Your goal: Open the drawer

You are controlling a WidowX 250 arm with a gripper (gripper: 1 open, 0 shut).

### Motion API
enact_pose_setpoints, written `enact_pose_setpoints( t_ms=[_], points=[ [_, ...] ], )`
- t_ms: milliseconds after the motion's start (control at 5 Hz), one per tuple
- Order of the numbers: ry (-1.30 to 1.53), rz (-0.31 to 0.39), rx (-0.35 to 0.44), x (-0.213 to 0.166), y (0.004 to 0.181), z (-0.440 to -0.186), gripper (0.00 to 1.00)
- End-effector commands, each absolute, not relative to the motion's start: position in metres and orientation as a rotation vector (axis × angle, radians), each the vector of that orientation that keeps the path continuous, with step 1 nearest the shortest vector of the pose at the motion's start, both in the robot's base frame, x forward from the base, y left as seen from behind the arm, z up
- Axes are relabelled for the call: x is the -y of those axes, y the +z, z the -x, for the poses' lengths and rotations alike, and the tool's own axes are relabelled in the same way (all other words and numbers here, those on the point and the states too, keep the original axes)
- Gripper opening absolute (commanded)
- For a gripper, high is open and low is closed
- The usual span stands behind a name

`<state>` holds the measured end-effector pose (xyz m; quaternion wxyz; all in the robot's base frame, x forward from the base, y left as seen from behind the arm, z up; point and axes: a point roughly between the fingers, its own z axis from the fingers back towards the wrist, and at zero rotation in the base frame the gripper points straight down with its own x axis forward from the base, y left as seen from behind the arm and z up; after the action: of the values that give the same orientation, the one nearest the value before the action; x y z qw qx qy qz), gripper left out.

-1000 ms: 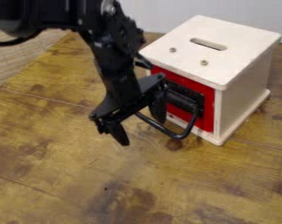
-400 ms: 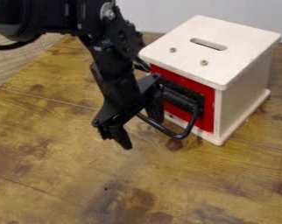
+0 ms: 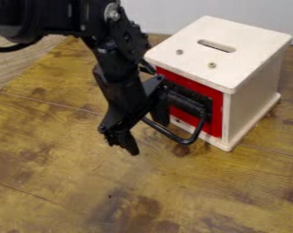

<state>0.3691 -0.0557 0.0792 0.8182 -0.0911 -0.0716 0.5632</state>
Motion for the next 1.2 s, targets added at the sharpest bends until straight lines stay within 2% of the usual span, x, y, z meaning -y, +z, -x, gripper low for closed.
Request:
enact_pose_setpoints(
  t_ms=[0,400,800,1000],
  points=[
    [1.202,0.238,0.201,0.042,0.097,-0.381,1.00],
    [1.289,0.243,0.223,0.039,0.110,-0.380,1.00],
    [1.299,0.248,0.230,0.030,0.104,-0.379,1.00],
    [1.264,0.255,0.228,0.037,0.107,-0.376,1.00]
  ],
)
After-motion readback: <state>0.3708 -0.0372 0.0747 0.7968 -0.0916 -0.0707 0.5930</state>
